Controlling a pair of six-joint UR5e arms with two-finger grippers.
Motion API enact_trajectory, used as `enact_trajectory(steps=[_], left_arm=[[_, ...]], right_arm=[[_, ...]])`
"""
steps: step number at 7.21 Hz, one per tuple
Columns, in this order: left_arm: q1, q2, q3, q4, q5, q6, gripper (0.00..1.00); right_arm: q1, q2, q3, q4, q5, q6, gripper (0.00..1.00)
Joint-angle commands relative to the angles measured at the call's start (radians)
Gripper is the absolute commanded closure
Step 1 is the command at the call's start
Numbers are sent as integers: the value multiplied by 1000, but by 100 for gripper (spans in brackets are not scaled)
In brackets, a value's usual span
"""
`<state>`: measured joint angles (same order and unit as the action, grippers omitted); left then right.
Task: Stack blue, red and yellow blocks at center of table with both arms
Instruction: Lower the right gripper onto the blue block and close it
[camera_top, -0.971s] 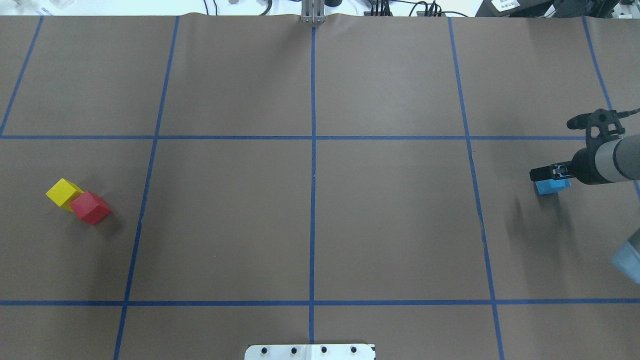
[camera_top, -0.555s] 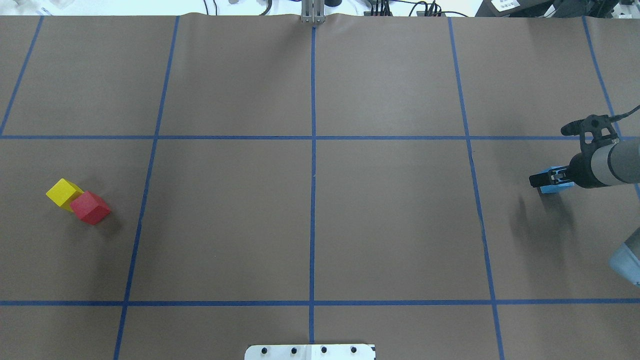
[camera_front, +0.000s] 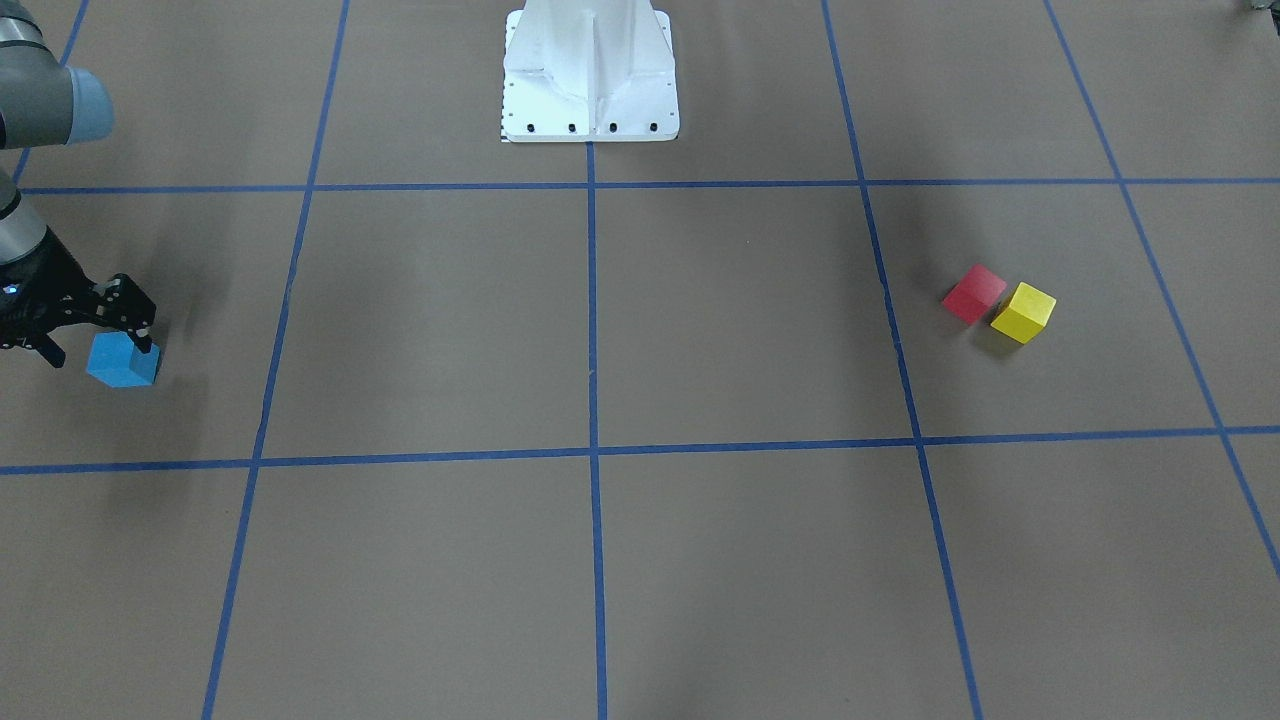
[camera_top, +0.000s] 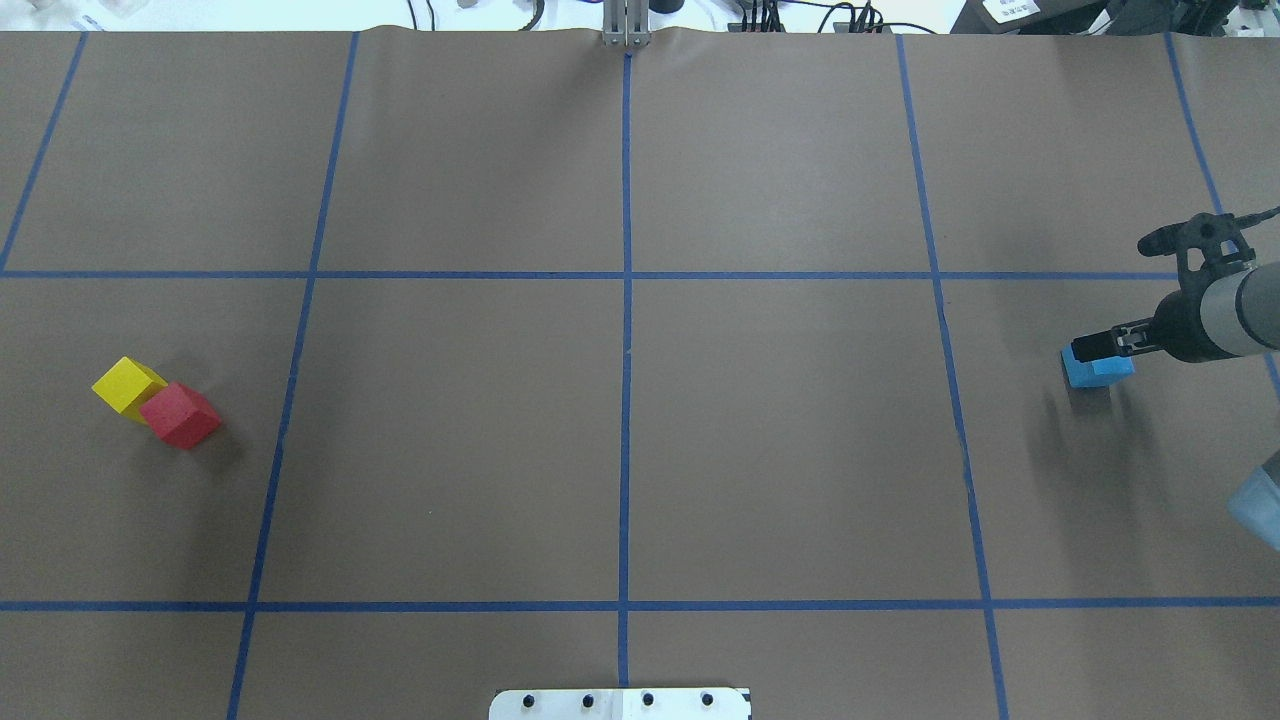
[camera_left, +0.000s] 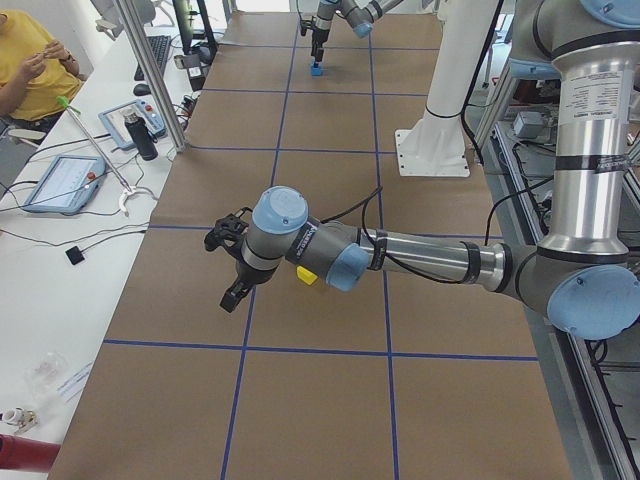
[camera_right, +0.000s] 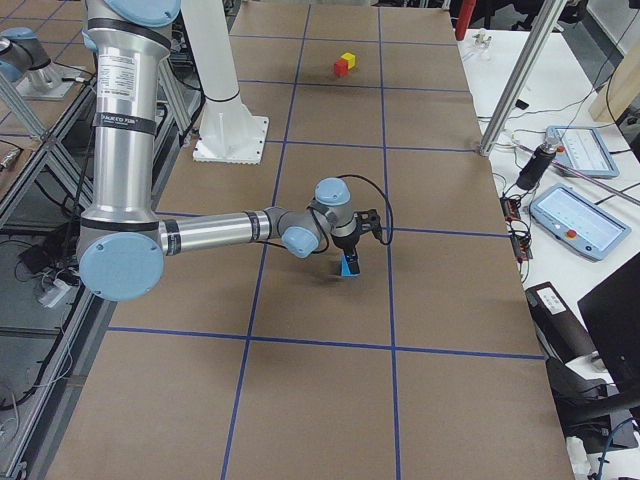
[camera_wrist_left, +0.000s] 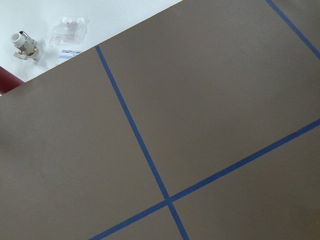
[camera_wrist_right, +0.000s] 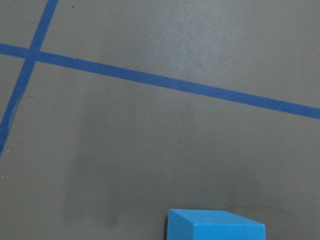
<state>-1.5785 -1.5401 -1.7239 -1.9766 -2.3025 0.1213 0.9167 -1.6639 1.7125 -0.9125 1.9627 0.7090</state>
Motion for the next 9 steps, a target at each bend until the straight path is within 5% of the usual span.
enact_trajectory(steps=[1, 5, 6, 7, 9], left_arm=[[0, 0, 1, -1, 0, 0, 0], [2, -3, 1, -2, 2, -2, 0], [0, -3, 1, -2, 2, -2, 0], [2, -3, 3, -2, 2, -2, 0], [0, -3, 3, -2, 2, -2, 0]], right_arm=[[8, 3, -13, -8, 1, -23, 0], [-5, 32, -83, 6, -1, 7, 5], [-37, 32, -71, 30, -2, 91, 34], [-59, 32, -71, 77, -7, 122, 92], [-81, 47, -57, 93, -11, 113, 100]])
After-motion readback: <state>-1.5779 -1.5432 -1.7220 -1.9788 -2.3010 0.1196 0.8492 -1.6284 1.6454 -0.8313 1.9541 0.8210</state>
